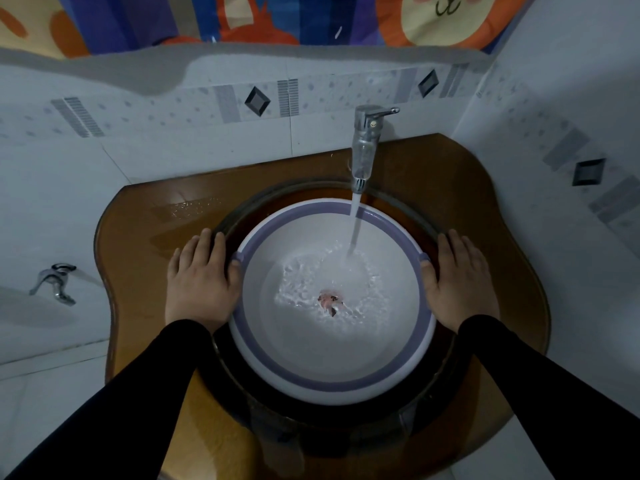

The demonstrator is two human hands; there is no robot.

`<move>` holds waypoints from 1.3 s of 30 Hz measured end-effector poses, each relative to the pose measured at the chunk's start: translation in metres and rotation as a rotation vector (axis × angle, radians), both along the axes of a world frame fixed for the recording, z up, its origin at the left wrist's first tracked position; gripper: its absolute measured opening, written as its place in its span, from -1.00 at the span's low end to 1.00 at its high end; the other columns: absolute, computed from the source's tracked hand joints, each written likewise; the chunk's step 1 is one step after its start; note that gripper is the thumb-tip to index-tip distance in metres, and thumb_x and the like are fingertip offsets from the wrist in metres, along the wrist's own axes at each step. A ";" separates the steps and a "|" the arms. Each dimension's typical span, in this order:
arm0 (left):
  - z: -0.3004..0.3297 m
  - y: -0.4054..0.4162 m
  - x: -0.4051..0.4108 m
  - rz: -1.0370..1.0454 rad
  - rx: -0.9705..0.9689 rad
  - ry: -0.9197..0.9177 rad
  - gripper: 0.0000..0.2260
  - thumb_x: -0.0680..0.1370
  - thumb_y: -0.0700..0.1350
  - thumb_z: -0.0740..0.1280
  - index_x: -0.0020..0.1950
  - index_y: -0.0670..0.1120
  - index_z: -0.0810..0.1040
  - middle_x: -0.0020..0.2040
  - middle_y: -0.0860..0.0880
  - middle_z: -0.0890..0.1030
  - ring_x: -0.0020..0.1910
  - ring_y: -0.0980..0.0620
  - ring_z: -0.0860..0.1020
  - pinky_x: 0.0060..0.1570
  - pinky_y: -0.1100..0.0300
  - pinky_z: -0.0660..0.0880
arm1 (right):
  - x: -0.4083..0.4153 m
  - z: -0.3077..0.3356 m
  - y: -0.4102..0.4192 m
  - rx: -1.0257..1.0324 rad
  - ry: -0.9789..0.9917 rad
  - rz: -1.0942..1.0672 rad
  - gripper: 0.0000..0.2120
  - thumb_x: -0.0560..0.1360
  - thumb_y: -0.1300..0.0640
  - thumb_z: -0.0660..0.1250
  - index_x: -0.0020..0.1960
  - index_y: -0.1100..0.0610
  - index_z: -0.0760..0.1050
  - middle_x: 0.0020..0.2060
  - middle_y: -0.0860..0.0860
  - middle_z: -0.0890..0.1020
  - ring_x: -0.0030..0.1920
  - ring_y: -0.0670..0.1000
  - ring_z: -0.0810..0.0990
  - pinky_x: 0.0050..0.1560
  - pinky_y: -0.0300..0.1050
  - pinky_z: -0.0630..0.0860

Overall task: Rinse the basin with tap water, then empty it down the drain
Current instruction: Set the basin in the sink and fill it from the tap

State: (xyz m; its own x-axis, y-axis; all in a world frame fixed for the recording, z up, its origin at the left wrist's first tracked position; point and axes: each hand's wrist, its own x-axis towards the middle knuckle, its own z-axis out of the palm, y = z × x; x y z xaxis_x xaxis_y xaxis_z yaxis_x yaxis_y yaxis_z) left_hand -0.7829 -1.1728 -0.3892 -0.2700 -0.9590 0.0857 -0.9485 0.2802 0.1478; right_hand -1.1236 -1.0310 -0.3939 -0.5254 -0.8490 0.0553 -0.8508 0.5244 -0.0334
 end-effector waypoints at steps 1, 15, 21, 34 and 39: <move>0.000 0.000 0.000 -0.001 -0.001 -0.001 -0.43 0.60 0.17 -0.08 0.50 -0.11 0.27 0.51 -0.17 0.27 0.48 -0.17 0.21 0.45 -0.13 0.08 | 0.000 0.000 0.000 0.003 0.000 0.001 -0.37 0.58 -0.23 -0.15 0.50 0.13 0.15 0.49 0.13 0.23 0.49 0.16 0.16 0.46 0.09 0.07; 0.000 0.000 0.000 0.006 0.012 -0.005 -0.42 0.60 0.17 -0.09 0.51 -0.10 0.26 0.52 -0.15 0.25 0.49 -0.15 0.18 0.46 -0.12 0.06 | 0.000 0.000 -0.001 0.004 0.000 -0.005 -0.35 0.57 -0.25 -0.18 0.50 0.12 0.14 0.49 0.12 0.23 0.49 0.15 0.16 0.46 0.09 0.07; 0.001 0.000 0.000 0.006 0.017 0.005 -0.41 0.59 0.18 -0.10 0.51 -0.10 0.25 0.53 -0.15 0.24 0.50 -0.15 0.17 0.46 -0.11 0.05 | -0.001 -0.001 0.000 0.001 -0.001 -0.001 -0.35 0.57 -0.25 -0.20 0.51 0.12 0.13 0.50 0.13 0.22 0.49 0.15 0.15 0.46 0.08 0.06; 0.002 0.000 0.000 0.004 0.024 0.012 -0.41 0.59 0.18 -0.11 0.52 -0.09 0.24 0.53 -0.14 0.23 0.50 -0.15 0.16 0.46 -0.11 0.03 | -0.002 -0.004 -0.001 -0.002 0.008 -0.003 -0.34 0.57 -0.25 -0.20 0.49 0.13 0.16 0.48 0.14 0.25 0.48 0.16 0.18 0.45 0.08 0.08; 0.001 0.000 0.000 0.004 0.021 -0.010 -0.41 0.59 0.19 -0.13 0.52 -0.08 0.23 0.53 -0.13 0.23 0.50 -0.14 0.16 0.46 -0.10 0.04 | -0.002 -0.004 -0.001 0.001 0.000 -0.008 -0.34 0.57 -0.26 -0.20 0.50 0.12 0.14 0.49 0.13 0.23 0.48 0.15 0.16 0.45 0.07 0.06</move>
State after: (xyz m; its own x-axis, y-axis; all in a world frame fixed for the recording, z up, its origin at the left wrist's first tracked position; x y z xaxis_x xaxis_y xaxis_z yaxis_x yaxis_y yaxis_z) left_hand -0.7827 -1.1726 -0.3883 -0.2669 -0.9617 0.0628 -0.9511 0.2733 0.1441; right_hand -1.1261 -1.0315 -0.3980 -0.5325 -0.8447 0.0543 -0.8464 0.5315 -0.0330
